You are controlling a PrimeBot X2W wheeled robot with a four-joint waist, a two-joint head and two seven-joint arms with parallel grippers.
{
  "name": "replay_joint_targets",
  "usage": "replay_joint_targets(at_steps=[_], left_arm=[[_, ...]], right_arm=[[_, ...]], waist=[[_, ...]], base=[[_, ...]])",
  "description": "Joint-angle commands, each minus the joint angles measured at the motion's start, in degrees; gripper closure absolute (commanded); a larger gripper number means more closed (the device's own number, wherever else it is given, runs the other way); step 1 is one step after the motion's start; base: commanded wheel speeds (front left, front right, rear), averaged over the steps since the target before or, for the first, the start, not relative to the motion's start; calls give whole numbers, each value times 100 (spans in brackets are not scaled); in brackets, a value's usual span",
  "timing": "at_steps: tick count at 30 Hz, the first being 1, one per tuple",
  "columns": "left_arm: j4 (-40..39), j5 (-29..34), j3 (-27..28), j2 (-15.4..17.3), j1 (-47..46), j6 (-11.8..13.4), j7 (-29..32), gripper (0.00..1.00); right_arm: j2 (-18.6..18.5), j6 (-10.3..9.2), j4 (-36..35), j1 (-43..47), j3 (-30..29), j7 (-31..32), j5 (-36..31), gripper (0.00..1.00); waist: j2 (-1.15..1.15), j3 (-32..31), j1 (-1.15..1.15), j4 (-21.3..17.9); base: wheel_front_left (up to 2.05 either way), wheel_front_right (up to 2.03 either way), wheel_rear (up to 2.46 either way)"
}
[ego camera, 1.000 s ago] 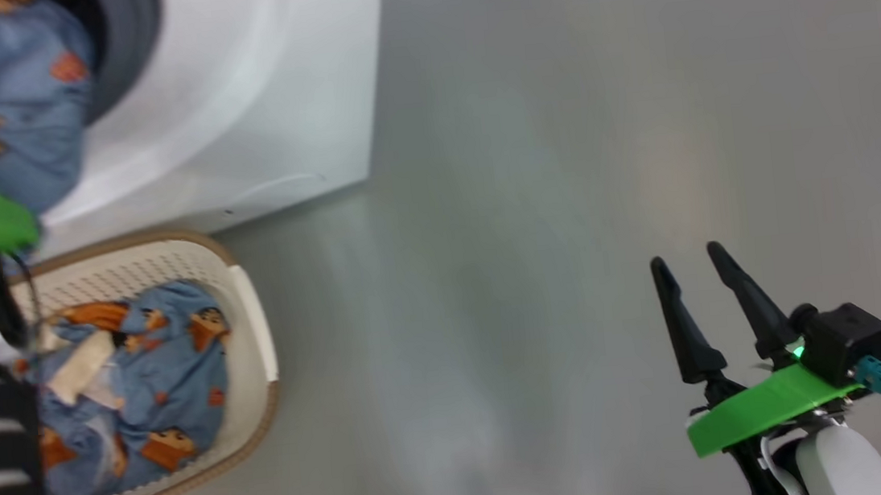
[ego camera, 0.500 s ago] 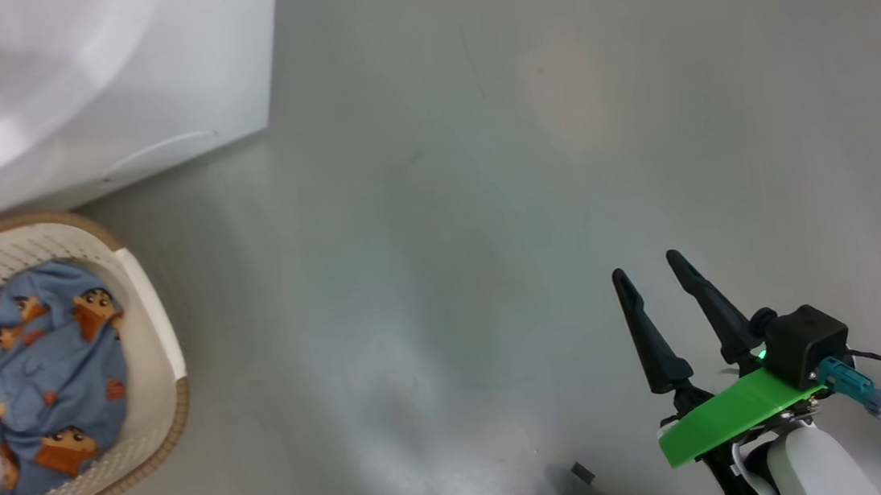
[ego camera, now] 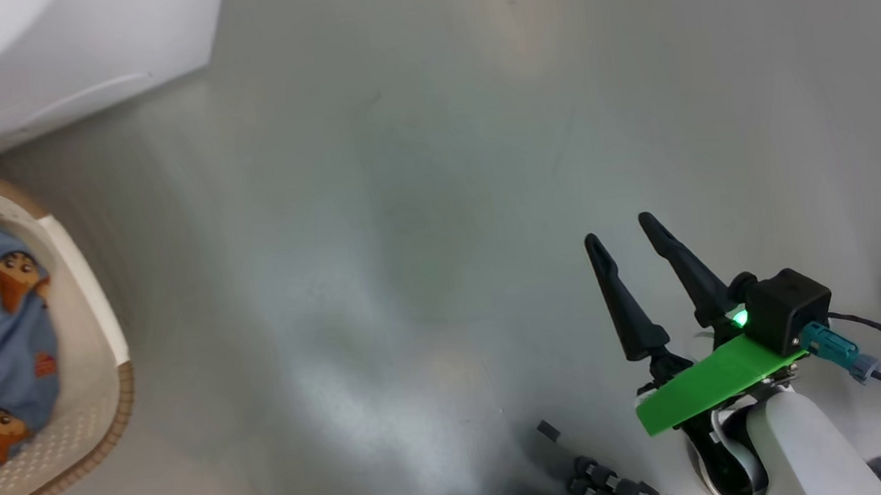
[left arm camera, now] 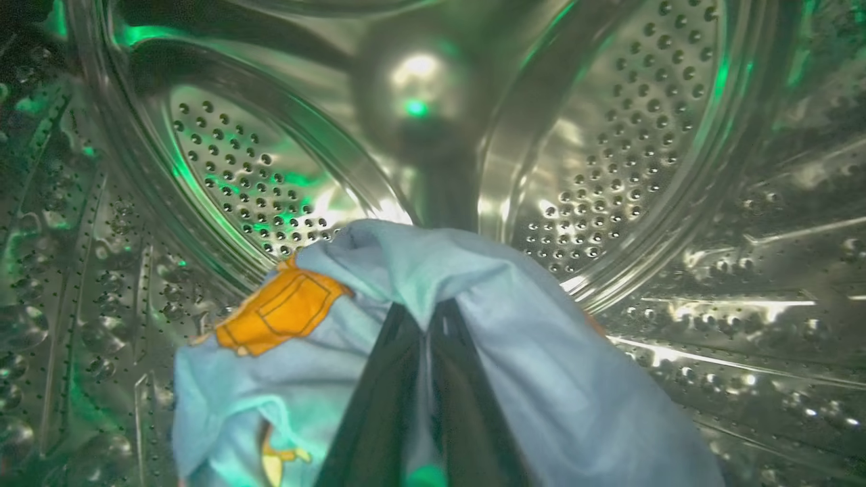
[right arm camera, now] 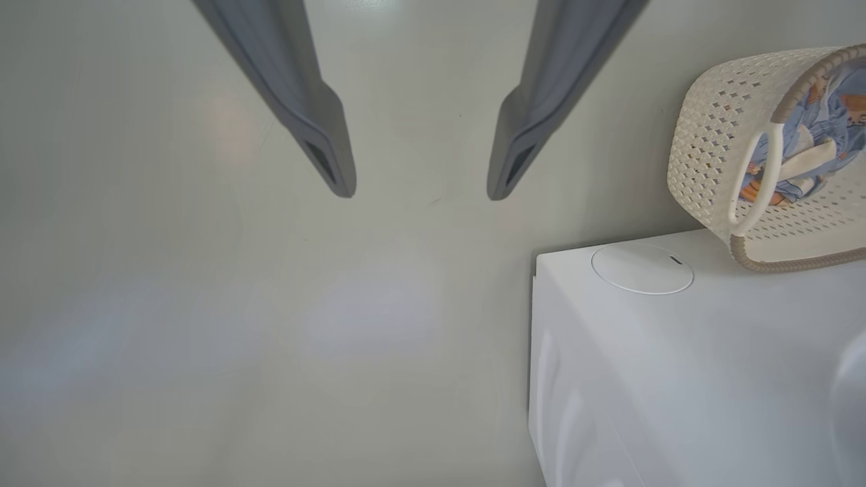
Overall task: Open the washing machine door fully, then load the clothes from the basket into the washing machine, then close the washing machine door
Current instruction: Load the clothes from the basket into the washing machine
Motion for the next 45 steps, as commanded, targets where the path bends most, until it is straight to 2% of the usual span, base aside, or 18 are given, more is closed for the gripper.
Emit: replay_joint_targets(at_steps=[1,8,12,16,27,33,40,41,42,44,45], left_arm=[[-85,76,-7,330,-164,79,2,100],[-344,114,80,575,-395,310,-54,100],[-586,120,113,623,-319,356,-59,100],[-793,86,144,604,-206,350,-60,100],[-1267,78,48,498,-230,125,-62,100],[-674,88,1,517,-101,147,-6,100],[-88,116,-154,414,-280,218,468,100],[-20,108,-170,400,-313,210,554,98],[51,103,-183,392,-348,215,648,86],[183,107,-226,374,-411,219,835,52],[246,99,-234,362,-444,237,932,20]], right_arm=[[-49,9,-77,69,166,-44,134,0],[-49,9,-43,18,126,-44,210,0],[-49,9,-36,-29,113,-44,201,0],[-49,9,-55,-73,87,-44,161,0],[-49,9,-42,-79,105,-44,155,0],[-49,9,0,-71,118,-44,193,0],[-49,9,40,-40,105,-44,181,0],[-49,9,43,-37,108,-44,182,0],[-49,9,42,-34,110,-44,188,0],[-49,9,50,-23,102,-44,197,0],[-49,9,52,-19,95,-44,204,0]], waist=[[0,231,0,-146],[0,344,0,-123],[0,355,0,-80],[0,344,0,-7],[0,378,0,35],[0,329,0,37],[0,219,0,88],[0,199,0,96],[0,178,0,104],[0,126,0,122],[0,102,0,132]], base=[[0,0,0],[0,0,0],[0,0,0],[0,0,0],[0,0,0],[0,0,0],[0,0,0],[0,0,0],[0,0,0],[0,0,0],[0,0,0]])
